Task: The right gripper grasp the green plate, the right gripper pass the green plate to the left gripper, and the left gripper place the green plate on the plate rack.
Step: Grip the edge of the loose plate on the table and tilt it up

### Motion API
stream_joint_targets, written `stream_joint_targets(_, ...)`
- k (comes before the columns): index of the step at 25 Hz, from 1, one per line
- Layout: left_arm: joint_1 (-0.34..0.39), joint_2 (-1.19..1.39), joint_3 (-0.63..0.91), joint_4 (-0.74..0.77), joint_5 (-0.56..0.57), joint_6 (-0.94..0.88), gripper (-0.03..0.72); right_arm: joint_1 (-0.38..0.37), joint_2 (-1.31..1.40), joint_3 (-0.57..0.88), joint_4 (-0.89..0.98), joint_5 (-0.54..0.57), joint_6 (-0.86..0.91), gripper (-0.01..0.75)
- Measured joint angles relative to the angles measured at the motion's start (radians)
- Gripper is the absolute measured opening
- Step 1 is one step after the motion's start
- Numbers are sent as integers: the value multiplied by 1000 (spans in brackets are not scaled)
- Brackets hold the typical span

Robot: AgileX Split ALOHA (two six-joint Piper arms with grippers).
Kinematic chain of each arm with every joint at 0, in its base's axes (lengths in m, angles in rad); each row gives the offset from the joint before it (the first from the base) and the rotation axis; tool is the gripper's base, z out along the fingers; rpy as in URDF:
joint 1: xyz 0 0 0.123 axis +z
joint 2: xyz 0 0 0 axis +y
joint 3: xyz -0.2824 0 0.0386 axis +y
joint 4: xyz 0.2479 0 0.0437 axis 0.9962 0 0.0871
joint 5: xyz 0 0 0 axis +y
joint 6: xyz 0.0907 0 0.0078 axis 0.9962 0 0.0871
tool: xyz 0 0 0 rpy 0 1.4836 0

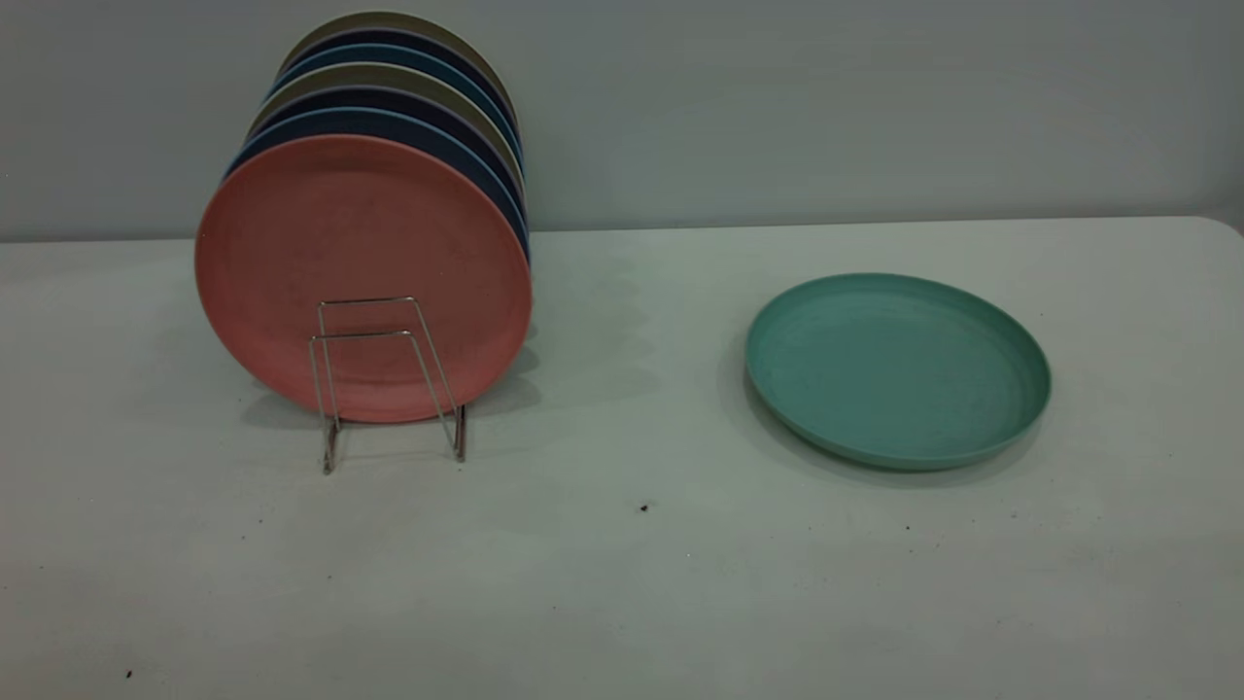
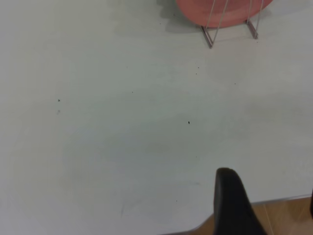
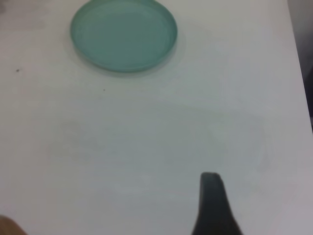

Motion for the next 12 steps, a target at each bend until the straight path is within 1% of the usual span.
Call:
stream_joint_targets(9, 0, 0, 0, 0, -1, 0, 415, 0, 0, -1, 4, 0, 0, 502)
stream_joint_targets(11, 0, 0, -6, 0, -19, 1, 415, 0, 0, -10, 4, -11, -1, 496)
stream_joint_targets(12, 0, 0, -11, 0, -45, 2, 415, 0, 0, -15, 6, -30, -2, 495)
